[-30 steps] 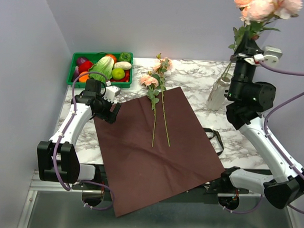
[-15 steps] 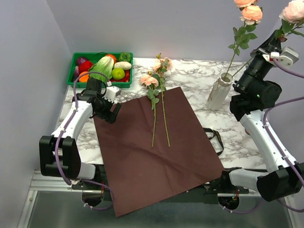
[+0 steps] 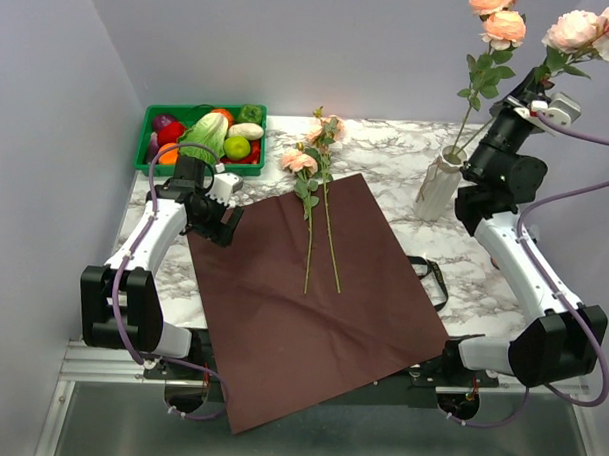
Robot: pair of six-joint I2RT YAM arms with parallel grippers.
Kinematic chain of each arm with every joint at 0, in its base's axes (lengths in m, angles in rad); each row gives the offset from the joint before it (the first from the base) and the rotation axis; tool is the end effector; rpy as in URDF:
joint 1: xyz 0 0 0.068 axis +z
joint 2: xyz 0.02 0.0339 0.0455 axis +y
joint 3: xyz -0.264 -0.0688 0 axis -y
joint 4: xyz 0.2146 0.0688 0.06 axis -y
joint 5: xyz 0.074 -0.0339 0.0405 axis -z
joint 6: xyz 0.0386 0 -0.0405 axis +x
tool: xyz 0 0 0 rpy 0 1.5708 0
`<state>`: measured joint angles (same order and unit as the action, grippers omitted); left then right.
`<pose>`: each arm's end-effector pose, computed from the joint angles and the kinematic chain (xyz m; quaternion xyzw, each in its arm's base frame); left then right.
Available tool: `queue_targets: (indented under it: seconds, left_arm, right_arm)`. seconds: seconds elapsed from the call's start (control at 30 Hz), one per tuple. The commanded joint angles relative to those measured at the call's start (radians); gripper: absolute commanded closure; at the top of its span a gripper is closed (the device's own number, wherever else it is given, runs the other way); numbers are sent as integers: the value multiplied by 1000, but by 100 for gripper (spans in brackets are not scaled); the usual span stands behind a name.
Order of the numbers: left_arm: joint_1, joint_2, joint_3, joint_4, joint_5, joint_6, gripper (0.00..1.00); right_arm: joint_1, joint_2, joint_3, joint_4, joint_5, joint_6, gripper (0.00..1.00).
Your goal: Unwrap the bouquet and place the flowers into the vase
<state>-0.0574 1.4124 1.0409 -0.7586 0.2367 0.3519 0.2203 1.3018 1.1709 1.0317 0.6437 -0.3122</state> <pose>0.2467 -0.0232 0.2513 0.2222 0.9435 -0.0821 0.2316 0.2349 0.0289 0.4817 0.2062 0.3795 -0.1450 0.8902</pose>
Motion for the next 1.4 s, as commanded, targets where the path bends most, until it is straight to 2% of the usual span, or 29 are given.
queue_targets:
  seconds: [0.0,0.07,0.17,0.2,0.3,0.37,0.4,0.57,0.6,0.73,0.8,1.0,1.17,1.37]
  left_arm:
    - [13,3,27,-11,16,13,4]
    - [14,-3,24,-12,15,13,4]
    - [16,-9,18,-13,18,13,4]
    - [16,-10,18,-16,18,13,4]
    - [16,-24,16,-19,24,10,5]
    - [18,-35,10,-19,26,9,4]
    - [16,-39,5,-19,27,9,4]
    - [18,-62,-7,-22,35,4,4]
    - [18,-67,-10,-24,35,2,4]
    - [18,-89,-22,-21,39,-2,4]
    - [18,-95,-28,-22,42,-4,4]
    - [18,-115,-24,-28,47,-11,4]
    - [18,-130,-24,-34,47,-18,4]
    - [18,-133,-38,-28,38,-16,4]
  right_arm:
    - [-7,24,-36,39,39,42,99]
    - [-7,30,-53,33,40,45,97]
    - [-9,42,-42,-51,33,61,77]
    - [-7,44,-33,-140,37,74,64]
    - [-6,1,-42,-299,30,159,50]
    - [-7,-56,-62,-349,-19,215,43]
    - [-7,-74,-65,-420,-39,234,38]
    - [-6,-110,36,-682,-125,309,26]
    - [-7,-117,59,-788,-134,346,23]
    - [-6,-160,139,-1010,-191,442,19]
    - [2,-180,160,-1114,-286,487,18]
    - [166,-182,141,-1167,-320,389,14]
    - [266,-70,154,-1257,-395,396,14]
    - [301,175,202,-1386,-469,465,18]
